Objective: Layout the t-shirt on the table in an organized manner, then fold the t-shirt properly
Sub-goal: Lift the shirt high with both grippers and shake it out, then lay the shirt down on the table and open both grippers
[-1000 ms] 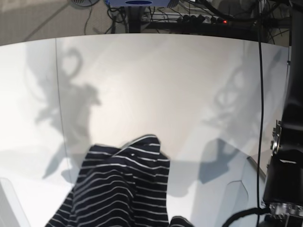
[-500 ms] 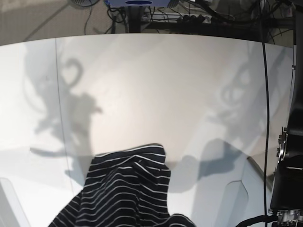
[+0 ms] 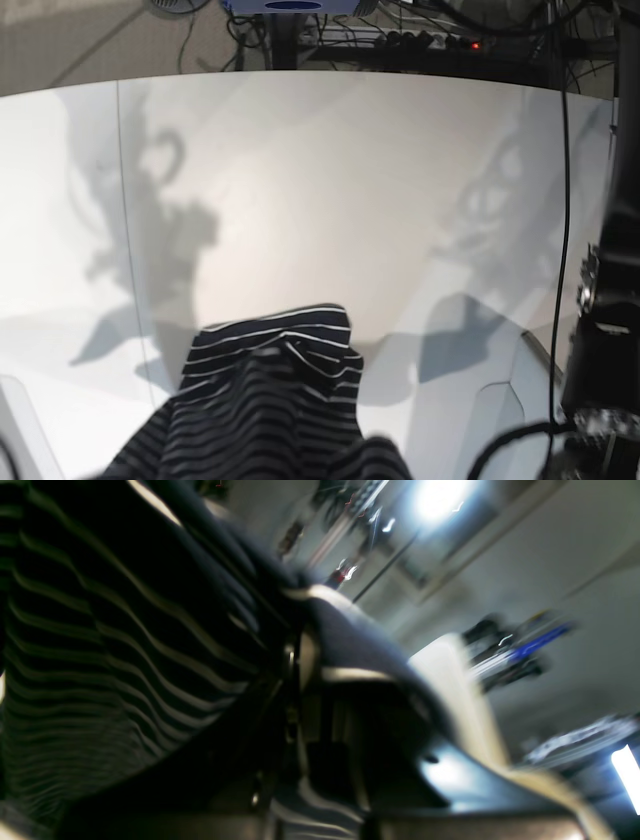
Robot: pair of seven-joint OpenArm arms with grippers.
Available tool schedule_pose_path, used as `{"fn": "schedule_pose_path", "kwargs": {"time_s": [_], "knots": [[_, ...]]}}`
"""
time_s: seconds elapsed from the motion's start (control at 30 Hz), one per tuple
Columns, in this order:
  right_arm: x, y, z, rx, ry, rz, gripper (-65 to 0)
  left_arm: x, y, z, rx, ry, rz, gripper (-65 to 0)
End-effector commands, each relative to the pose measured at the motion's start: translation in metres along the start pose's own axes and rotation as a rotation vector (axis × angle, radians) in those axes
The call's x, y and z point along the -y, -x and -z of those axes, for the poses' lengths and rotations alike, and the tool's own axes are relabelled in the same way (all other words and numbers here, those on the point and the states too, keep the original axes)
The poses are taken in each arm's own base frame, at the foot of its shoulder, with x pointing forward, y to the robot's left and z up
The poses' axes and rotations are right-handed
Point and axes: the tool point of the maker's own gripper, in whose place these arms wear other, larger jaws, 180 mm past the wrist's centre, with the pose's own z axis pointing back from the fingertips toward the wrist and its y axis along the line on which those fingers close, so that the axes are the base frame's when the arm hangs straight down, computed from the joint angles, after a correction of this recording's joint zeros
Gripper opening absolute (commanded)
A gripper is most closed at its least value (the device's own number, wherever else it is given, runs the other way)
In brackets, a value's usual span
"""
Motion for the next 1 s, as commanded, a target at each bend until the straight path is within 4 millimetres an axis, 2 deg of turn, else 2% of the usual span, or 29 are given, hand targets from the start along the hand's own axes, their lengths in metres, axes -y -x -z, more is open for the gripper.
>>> {"fn": "schedule_pose_path", "kwargs": {"time_s": [0.0,0.23,0.4,0.53,0.67,0.77,0.83,0.97], "knots": [[0.021,0.007,-0.007,-0.042,0.072,-0.012,-64.4,-0.02,-0.025,-0.004,0.068,-0.066,0.009,-65.0],[0.007,0.06,-0.013,-0.097,0.088,0.116,-64.4,-0.005,0.029,-0.022,-0.008,-0.031,0.004,-65.0],[-0.011,0.101,-0.014,-0.166,0.064,0.161,-64.4,0.008,0.066,-0.036,-0.067,-0.005,-0.008,-65.0],[-0.021,0.134,-0.024,-0.235,0.064,0.204,-64.4,0.024,0.095,-0.051,-0.109,0.025,-0.019,-65.0],[-0.021,0.147,-0.046,-0.295,0.095,0.205,-64.4,0.038,0.119,-0.07,-0.146,0.056,-0.027,-65.0],[-0.015,0.151,-0.074,-0.334,0.148,0.202,-64.4,0.047,0.129,-0.088,-0.158,0.081,-0.02,-65.0],[-0.017,0.163,-0.092,-0.375,0.174,0.209,-64.4,0.06,0.133,-0.102,-0.157,0.11,-0.025,-65.0],[-0.034,0.191,-0.121,-0.43,0.196,0.236,-64.4,0.076,0.15,-0.134,-0.219,0.147,-0.039,-65.0]]}}
